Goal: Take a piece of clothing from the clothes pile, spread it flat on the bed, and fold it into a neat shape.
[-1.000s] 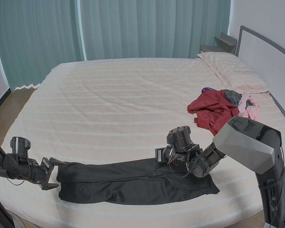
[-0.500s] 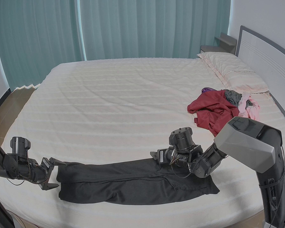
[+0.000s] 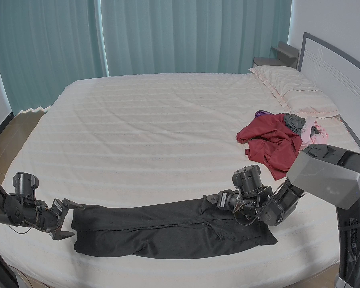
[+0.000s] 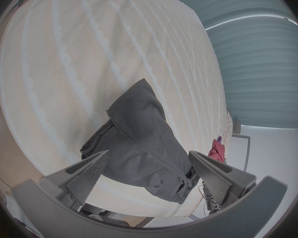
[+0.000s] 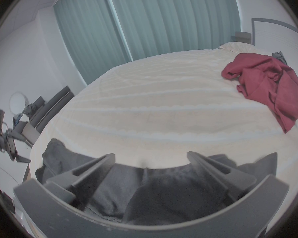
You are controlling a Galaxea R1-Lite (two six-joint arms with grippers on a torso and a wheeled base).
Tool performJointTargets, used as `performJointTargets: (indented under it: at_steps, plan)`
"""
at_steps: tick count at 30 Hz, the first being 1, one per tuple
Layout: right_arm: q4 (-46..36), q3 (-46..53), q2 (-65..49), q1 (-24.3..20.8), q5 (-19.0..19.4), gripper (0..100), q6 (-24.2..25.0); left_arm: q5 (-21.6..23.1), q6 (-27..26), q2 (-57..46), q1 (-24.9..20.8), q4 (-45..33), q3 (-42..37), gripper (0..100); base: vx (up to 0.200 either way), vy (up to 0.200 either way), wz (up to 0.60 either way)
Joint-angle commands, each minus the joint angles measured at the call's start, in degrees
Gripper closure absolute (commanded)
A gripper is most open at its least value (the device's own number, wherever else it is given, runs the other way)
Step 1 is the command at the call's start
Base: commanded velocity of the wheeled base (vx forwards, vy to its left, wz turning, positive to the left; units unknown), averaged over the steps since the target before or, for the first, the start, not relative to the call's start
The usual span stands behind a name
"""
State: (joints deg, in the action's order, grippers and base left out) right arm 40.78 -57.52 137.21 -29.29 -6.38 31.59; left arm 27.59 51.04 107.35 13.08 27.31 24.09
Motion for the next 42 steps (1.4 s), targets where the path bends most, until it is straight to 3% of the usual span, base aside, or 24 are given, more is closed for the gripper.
performJointTargets:
  at_steps: [1, 10, 16, 20, 23, 28, 33, 37, 42]
  plan:
    - [0.1, 0.9, 1.8, 2.8, 0.1, 0, 0.8, 0.0, 0.0, 0.1, 0.0, 0.0, 0.0, 0, 0.000, 0.000, 0.00]
    - [0.4, 5.9, -9.2, 3.3, 0.1, 0, 13.5, -0.5, 0.0, 0.3, 0.7, 0.0, 0.9, 0, 0.000, 0.000, 0.00]
    - [4.8, 17.0, -14.0, 5.4, 0.0, 0, 14.5, -1.5, -0.1, 0.0, 2.7, -0.3, 6.0, 0, 0.000, 0.000, 0.00]
    - [13.5, 24.6, -14.0, 7.9, 0.7, 0, 14.6, -7.4, -1.1, 2.4, 3.1, -0.9, 12.4, 0, 0.000, 0.000, 0.00]
    - [20.1, 29.4, -12.1, 9.5, 1.2, 0, 14.6, -8.7, -7.3, 5.4, 3.2, -1.2, 14.1, 0, 0.000, 0.000, 0.00]
    - [27.8, 33.3, -9.2, 10.3, 2.9, 0, 15.1, -8.3, -22.0, 9.9, 6.1, -1.2, 15.5, 0, 0.000, 0.000, 0.00]
    - [28.4, 33.7, -9.1, 10.1, 2.9, 0, 15.1, -7.0, -25.1, 12.2, 6.2, -1.3, 16.5, 0, 0.000, 0.000, 0.00]
    - [28.6, 34.6, -9.8, 10.0, 3.9, 0, 15.3, -1.0, -25.6, 13.5, 6.3, -1.4, 17.6, 0, 0.000, 0.000, 0.00]
    - [28.6, 34.9, -10.0, 9.6, 5.1, 0, 15.3, 1.2, -32.1, 14.7, 6.3, -3.3, 17.3, 0, 0.000, 0.000, 0.00]
